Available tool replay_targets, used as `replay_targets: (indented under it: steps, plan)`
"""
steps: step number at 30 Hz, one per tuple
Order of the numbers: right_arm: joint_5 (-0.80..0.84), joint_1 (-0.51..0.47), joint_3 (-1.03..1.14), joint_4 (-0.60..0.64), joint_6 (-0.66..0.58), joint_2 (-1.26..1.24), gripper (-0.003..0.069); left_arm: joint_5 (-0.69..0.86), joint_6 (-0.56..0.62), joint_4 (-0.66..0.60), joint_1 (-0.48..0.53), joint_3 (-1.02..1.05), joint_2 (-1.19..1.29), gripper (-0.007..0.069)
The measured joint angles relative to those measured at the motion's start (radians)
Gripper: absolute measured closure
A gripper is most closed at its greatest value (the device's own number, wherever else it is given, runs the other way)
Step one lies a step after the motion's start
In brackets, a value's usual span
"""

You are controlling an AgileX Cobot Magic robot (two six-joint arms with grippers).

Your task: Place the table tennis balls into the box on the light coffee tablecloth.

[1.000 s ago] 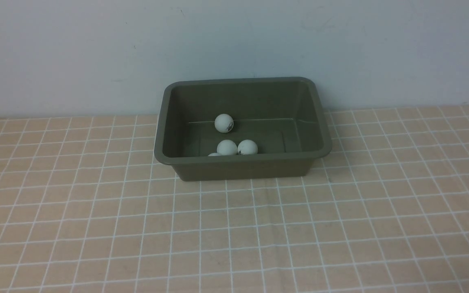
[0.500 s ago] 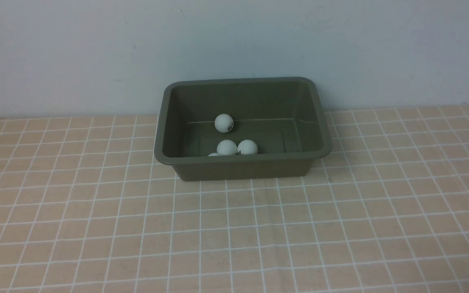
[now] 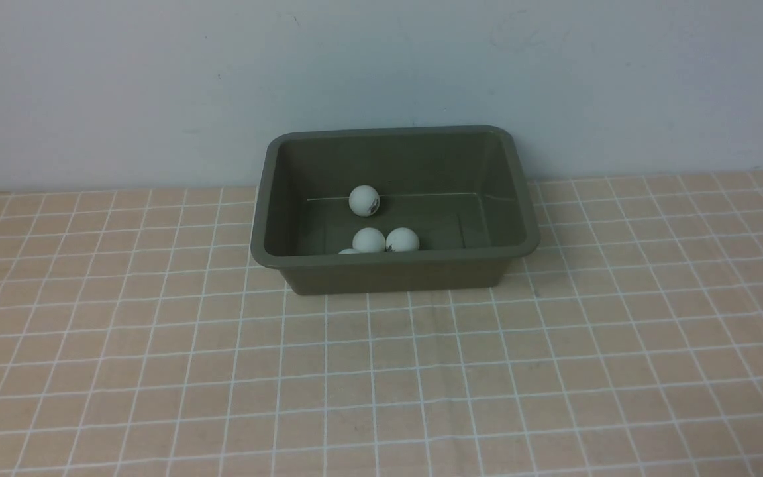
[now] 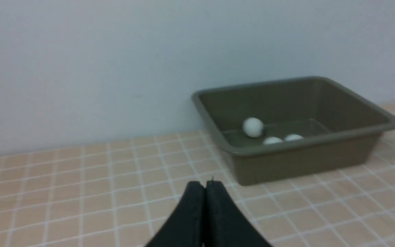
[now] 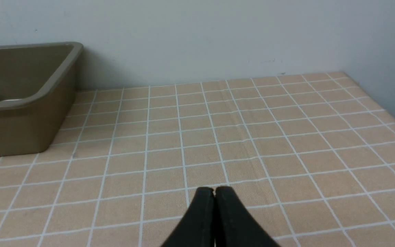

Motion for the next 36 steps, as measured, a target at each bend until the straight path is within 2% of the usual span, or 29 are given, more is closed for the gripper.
replay_targets:
  steps: [6, 13, 36]
  plan:
    - [0.0, 0.0, 0.0, 0.0, 0.0, 0.0, 0.0675, -0.096, 0.006, 0.025, 0.117, 0.19, 0.0, 0.0693]
    - [0.0, 0.0, 0.0, 0.0, 0.0, 0.0, 0.0675, -0.118, 0.006, 0.028, 0.172, 0.258, 0.0, 0.0693]
    - [0.008, 0.0, 0.0, -0.001, 0.015, 0.0, 0.0675, -0.081, 0.006, 0.03, 0.18, 0.259, 0.0, 0.0693]
